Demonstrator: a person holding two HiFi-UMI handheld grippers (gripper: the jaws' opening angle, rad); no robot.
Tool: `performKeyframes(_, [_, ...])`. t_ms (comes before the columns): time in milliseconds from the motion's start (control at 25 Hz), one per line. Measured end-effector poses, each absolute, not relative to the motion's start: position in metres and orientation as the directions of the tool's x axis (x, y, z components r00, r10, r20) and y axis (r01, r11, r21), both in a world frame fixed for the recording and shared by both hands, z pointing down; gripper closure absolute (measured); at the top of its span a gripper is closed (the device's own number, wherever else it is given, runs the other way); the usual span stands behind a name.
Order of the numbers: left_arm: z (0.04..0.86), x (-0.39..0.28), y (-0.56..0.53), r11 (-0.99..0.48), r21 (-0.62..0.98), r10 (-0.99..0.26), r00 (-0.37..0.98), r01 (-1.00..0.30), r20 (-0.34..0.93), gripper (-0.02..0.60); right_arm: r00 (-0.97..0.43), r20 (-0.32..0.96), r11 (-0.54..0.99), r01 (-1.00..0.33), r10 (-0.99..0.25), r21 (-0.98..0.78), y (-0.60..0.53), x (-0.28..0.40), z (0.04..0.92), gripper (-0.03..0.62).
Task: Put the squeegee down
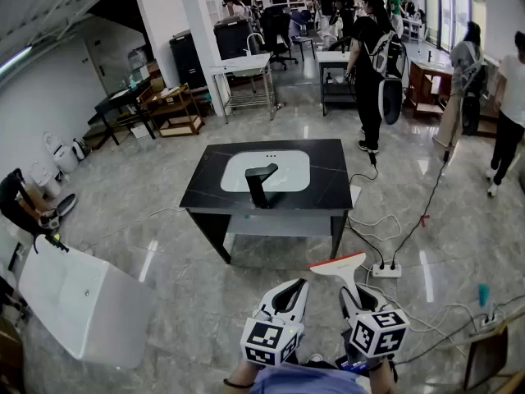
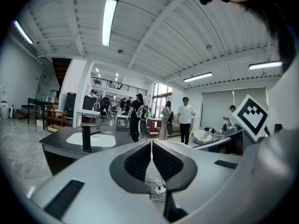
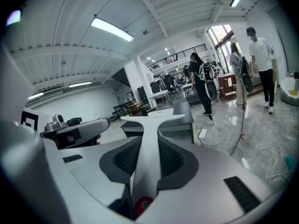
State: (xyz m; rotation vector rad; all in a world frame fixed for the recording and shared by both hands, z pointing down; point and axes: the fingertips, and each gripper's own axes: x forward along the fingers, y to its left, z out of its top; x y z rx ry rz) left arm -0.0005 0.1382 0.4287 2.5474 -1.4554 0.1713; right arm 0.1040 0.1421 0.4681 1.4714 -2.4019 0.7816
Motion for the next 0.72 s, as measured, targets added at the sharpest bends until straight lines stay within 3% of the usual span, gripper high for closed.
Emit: performKeyframes(720, [0.44, -0.011, 0.157, -0.477, 0.118, -0.844, 0.491, -0.871, 0.215, 0.56, -0.498, 0.435, 0.365, -0.861, -0.75, -0.355, 0.157, 0.093, 0.474, 0.493])
